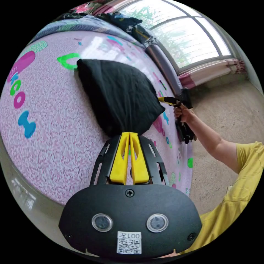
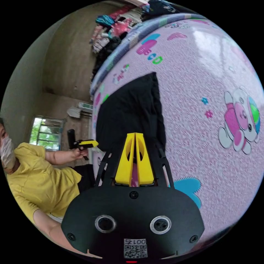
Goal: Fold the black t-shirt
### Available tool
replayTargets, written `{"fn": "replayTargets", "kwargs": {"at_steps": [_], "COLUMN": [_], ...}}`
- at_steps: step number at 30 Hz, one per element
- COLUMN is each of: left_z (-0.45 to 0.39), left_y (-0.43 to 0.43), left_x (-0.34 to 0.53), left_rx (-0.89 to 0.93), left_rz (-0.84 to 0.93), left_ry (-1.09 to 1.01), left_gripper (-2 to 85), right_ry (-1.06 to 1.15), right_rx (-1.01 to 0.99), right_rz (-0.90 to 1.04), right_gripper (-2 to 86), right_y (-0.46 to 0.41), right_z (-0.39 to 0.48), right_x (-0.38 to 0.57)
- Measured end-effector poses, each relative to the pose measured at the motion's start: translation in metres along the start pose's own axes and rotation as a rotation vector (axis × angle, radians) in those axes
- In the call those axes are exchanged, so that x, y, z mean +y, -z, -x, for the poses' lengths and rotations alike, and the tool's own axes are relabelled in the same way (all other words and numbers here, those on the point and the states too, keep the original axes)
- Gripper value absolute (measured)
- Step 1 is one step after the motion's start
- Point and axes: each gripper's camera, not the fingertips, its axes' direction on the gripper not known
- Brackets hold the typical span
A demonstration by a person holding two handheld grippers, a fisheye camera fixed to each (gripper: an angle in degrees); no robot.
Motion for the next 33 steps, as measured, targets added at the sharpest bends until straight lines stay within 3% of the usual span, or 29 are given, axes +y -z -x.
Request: {"fn": "replayTargets", "kwargs": {"at_steps": [7, 12, 19, 33], "left_z": [0.016, 0.052, 0.094, 0.126], "left_y": [0.037, 0.038, 0.043, 0.022], "left_x": [-0.007, -0.017, -0.016, -0.021], "left_rx": [0.015, 0.144, 0.158, 0.349], "left_rz": [-0.085, -0.053, -0.022, -0.062], "left_ry": [0.058, 0.199, 0.366, 0.431], "left_gripper": [-1.3, 1.0, 7.0, 4.8], "right_ry": [-0.052, -0.14, -0.218, -0.213], "right_rx": [0.047, -0.118, -0.302, -0.451], "right_rz": [-0.104, -0.099, -0.139, -0.151], "right_gripper": [4.4, 7.5, 9.1, 9.3], "right_y": [0.047, 0.056, 0.066, 0.072], "right_z": [-0.02, -0.053, -0.087, -0.108], "right_x": [0.017, 0.029, 0.049, 0.055]}}
